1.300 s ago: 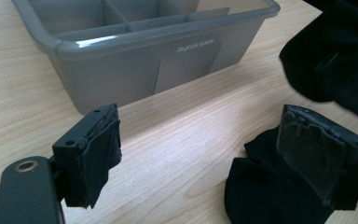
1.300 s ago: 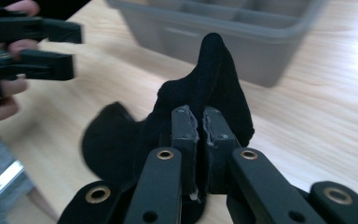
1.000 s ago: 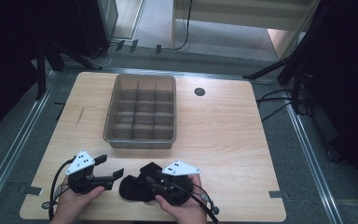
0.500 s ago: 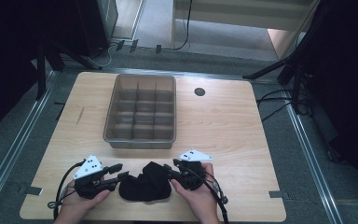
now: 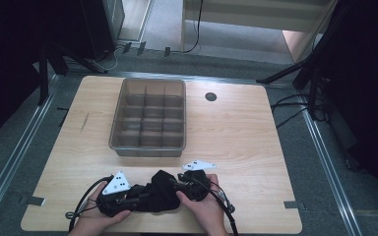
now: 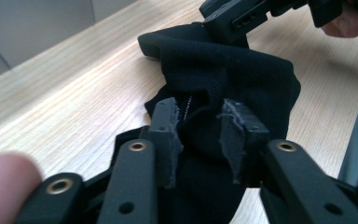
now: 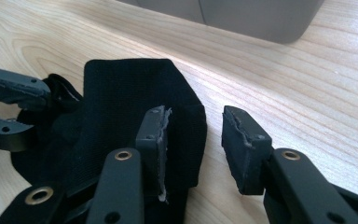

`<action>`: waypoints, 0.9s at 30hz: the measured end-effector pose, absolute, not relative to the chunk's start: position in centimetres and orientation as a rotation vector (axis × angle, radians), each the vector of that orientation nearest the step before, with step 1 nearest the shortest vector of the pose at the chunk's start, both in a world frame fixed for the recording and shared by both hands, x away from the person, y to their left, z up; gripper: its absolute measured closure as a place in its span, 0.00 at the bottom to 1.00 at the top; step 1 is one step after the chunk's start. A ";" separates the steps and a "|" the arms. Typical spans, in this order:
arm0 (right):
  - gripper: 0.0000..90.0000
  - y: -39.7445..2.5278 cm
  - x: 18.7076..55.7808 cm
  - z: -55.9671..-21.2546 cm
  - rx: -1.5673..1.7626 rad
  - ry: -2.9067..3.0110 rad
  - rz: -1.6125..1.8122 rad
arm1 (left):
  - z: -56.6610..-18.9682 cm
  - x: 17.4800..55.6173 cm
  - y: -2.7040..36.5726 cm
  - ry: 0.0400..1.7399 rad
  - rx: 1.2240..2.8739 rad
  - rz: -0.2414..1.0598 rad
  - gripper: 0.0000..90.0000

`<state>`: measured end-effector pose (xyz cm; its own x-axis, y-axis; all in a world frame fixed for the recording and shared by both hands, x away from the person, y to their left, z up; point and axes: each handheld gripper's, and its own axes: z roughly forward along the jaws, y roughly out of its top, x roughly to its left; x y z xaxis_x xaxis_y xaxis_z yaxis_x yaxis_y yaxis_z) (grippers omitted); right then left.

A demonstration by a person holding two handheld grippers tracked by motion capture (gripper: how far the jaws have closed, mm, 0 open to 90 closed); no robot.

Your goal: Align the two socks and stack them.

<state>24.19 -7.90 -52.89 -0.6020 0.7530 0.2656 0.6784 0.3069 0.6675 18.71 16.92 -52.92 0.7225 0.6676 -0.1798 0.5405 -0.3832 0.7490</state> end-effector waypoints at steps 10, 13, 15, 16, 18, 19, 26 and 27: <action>0.86 -8.0 24.1 -53.3 1.381 2.479 1.167 | -53.5 18.8 15.9 0.935 2.108 0.215 1.00; 0.93 -8.3 24.0 -52.9 1.391 2.469 1.192 | -53.2 18.8 16.2 0.911 2.102 0.215 1.00; 0.95 -8.6 23.9 -52.6 1.390 2.453 1.207 | -52.9 18.8 16.4 0.908 2.088 0.214 1.00; 0.96 -8.8 23.9 -52.4 1.383 2.443 1.216 | -52.7 18.7 16.6 0.906 2.079 0.213 1.00; 0.96 -9.2 23.9 -52.1 1.389 2.426 1.237 | -52.5 18.7 16.8 0.902 2.067 0.213 1.00; 0.96 -9.4 23.8 -52.0 1.394 2.424 1.244 | -52.4 18.7 17.0 0.902 2.059 0.211 1.00; 0.94 -10.0 23.9 -51.8 1.419 2.416 1.256 | -53.0 18.8 16.2 0.920 2.064 0.208 0.82; 0.94 -10.0 23.9 -51.8 1.418 2.416 1.257 | -53.1 18.8 15.9 0.933 2.067 0.222 0.76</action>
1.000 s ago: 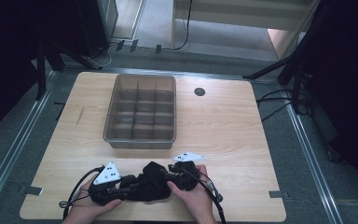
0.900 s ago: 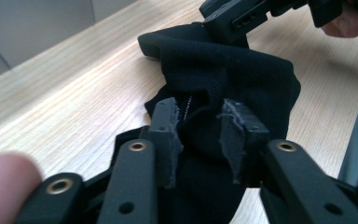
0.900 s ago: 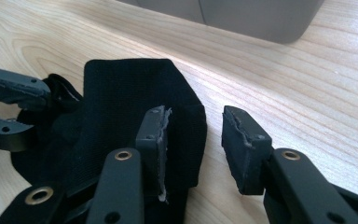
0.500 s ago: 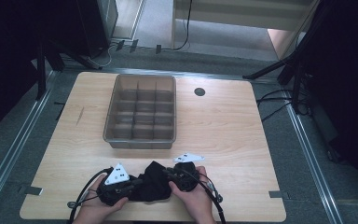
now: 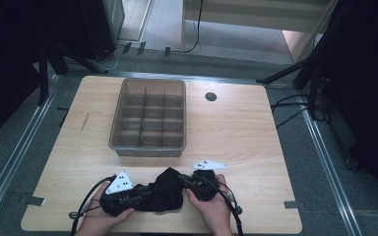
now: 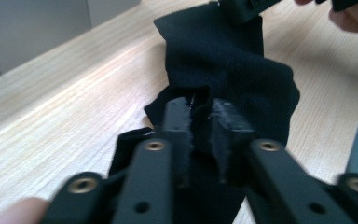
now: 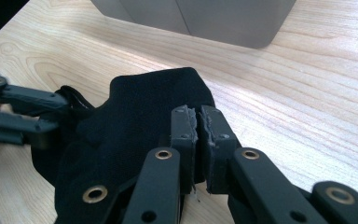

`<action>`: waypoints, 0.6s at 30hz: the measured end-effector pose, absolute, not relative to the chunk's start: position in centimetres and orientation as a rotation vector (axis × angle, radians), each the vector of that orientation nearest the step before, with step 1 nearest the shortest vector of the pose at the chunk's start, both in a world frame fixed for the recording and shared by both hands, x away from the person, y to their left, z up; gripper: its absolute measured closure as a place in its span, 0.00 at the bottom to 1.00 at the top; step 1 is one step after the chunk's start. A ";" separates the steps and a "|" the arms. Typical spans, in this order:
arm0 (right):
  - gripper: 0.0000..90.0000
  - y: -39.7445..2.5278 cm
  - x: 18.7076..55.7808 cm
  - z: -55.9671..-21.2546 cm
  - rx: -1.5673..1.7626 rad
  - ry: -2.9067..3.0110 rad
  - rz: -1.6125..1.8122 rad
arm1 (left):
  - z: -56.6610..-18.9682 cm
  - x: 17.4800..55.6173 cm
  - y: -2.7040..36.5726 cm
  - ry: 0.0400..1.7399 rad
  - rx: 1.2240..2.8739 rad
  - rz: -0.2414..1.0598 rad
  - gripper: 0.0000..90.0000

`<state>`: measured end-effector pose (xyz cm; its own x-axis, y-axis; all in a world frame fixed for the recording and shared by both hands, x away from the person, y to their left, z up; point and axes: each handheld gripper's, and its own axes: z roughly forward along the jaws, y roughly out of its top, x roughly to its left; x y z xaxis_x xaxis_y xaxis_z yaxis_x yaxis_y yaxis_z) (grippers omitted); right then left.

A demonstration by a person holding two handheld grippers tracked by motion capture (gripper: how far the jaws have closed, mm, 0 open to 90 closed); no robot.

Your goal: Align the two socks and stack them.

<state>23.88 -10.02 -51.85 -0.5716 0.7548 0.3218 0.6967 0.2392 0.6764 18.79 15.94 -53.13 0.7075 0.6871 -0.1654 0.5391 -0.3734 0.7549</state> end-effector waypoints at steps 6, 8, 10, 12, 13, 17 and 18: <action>0.94 -9.8 23.7 -52.0 1.401 2.424 1.248 | -53.6 19.1 15.2 0.939 2.072 0.225 0.78; 0.94 -9.7 23.6 -51.9 1.395 2.427 1.246 | -53.8 19.0 14.9 0.912 2.101 0.255 0.88; 0.94 -9.8 23.6 -51.8 1.390 2.417 1.246 | -53.6 18.9 15.1 0.892 2.092 0.247 0.98; 0.94 -9.9 23.5 -51.6 1.389 2.406 1.254 | -53.3 18.8 15.3 0.870 2.087 0.256 0.99; 0.94 -10.0 23.5 -51.5 1.388 2.401 1.259 | -53.1 18.8 15.5 0.861 2.087 0.254 0.99; 0.94 -10.4 23.3 -50.9 1.381 2.378 1.280 | -52.4 18.6 16.2 0.855 2.055 0.244 1.00; 0.94 -10.4 23.2 -50.7 1.384 2.374 1.287 | -52.2 18.6 16.4 0.850 2.050 0.244 1.00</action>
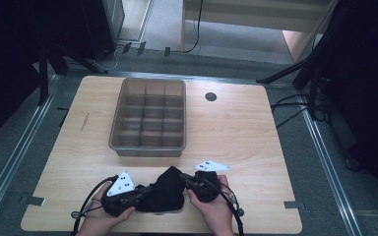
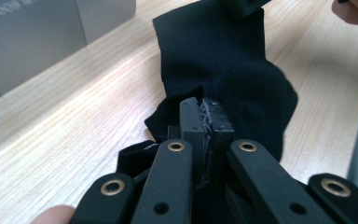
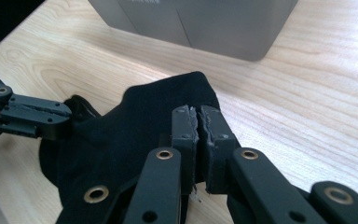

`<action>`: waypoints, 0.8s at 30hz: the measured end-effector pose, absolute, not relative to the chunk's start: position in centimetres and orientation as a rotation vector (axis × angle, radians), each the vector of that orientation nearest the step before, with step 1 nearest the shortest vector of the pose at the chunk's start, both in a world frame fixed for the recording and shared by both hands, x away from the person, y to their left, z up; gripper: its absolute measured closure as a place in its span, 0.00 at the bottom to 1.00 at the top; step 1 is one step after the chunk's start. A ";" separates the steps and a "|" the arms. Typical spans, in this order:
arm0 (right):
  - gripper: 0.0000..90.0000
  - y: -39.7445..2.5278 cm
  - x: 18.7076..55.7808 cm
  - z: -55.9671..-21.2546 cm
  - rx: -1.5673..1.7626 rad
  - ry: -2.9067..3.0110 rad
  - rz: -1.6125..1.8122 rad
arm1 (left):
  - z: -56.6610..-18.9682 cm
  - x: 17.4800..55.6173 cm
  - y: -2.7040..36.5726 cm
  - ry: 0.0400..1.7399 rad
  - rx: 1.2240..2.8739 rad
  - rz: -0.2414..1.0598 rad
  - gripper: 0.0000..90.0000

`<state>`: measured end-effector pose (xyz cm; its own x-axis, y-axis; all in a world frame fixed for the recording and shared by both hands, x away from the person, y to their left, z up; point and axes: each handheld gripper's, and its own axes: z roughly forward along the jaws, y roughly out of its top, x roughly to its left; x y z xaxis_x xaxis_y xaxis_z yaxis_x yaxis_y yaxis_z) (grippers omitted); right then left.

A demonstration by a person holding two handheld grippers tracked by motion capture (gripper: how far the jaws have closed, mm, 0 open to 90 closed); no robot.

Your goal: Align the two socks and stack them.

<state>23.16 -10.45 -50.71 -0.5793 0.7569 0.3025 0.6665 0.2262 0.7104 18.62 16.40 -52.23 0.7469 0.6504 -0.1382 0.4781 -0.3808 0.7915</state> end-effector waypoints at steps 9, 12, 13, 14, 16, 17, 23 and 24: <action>0.94 -10.3 20.9 -48.6 1.322 2.361 1.339 | -50.0 18.3 19.2 0.864 1.971 0.232 1.00; 0.94 -9.5 19.4 -48.2 1.296 2.358 1.328 | -49.5 18.3 20.2 0.878 1.969 0.236 1.00; 0.94 -9.4 19.0 -48.3 1.286 2.352 1.318 | -49.5 18.3 20.4 0.886 1.971 0.233 1.00; 0.94 -9.4 19.0 -48.3 1.286 2.352 1.318 | -49.5 18.3 20.4 0.886 1.971 0.233 1.00; 0.88 -8.9 18.0 -49.1 1.266 2.371 1.277 | -50.2 18.8 20.6 0.909 1.998 0.210 0.99; 0.82 -8.7 17.8 -49.6 1.255 2.392 1.250 | -50.6 18.9 20.6 0.925 2.008 0.209 0.98; 0.77 -9.5 18.8 -50.2 1.302 2.375 1.289 | -50.8 19.3 21.4 1.004 1.990 0.158 0.71; 0.76 -9.9 19.3 -50.0 1.316 2.358 1.299 | -50.8 19.3 21.4 1.004 1.990 0.158 0.68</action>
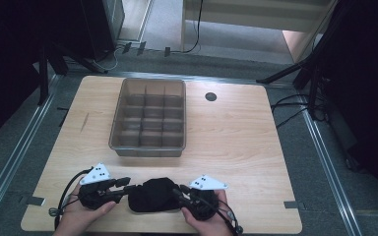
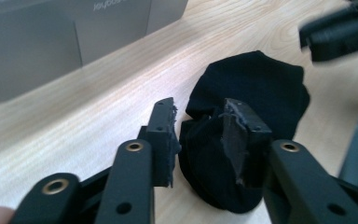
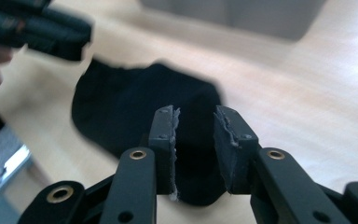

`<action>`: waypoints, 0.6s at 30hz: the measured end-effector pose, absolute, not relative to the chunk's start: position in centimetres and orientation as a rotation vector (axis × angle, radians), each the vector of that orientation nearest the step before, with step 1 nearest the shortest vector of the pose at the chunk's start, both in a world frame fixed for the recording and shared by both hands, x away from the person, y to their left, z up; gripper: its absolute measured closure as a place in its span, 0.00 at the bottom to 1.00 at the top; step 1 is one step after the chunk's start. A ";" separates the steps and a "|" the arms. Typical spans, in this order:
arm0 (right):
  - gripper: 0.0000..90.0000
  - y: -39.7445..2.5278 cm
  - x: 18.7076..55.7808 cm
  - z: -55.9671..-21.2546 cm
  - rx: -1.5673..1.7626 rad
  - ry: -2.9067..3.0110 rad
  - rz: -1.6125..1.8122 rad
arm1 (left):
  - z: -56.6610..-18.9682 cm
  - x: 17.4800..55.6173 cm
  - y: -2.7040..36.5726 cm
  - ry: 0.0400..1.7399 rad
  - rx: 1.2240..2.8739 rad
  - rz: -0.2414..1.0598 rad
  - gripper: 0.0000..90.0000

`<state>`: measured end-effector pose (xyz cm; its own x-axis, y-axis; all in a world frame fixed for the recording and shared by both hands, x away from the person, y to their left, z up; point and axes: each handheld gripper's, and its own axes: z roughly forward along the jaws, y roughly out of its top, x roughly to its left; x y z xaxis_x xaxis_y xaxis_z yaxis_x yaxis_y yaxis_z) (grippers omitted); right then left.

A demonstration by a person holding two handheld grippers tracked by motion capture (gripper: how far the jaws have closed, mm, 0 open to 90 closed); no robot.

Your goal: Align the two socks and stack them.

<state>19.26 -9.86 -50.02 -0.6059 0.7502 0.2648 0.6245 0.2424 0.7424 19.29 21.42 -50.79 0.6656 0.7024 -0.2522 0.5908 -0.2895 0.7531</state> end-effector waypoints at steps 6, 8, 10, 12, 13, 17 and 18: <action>0.70 -9.8 21.7 -50.6 1.370 2.397 1.307 | -52.3 19.4 22.4 1.052 2.034 0.043 0.65; 0.69 -9.2 22.2 -51.2 1.381 2.418 1.310 | -52.4 19.4 22.1 1.050 2.043 0.039 0.67; 0.69 -8.6 22.6 -52.0 1.384 2.452 1.299 | -52.5 19.3 21.7 1.040 2.063 0.051 0.76; 0.77 -8.1 22.8 -52.6 1.388 2.478 1.272 | -52.6 19.3 21.6 1.043 2.060 0.051 0.87; 0.82 -7.9 22.8 -52.7 1.377 2.488 1.258 | -52.6 19.3 21.6 1.042 2.056 0.053 0.92; 0.95 -7.9 22.2 -52.2 1.317 2.475 1.260 | -52.1 19.3 22.0 1.029 2.023 0.059 1.00; 0.95 -8.0 22.1 -52.0 1.316 2.463 1.273 | -52.0 19.3 22.1 1.022 2.018 0.055 1.00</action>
<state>22.09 -8.03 -51.96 -0.6300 0.7175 0.2971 0.6575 0.2891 0.6958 19.27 22.06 -51.97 0.6647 0.6788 -0.3121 0.6412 -0.3039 0.7046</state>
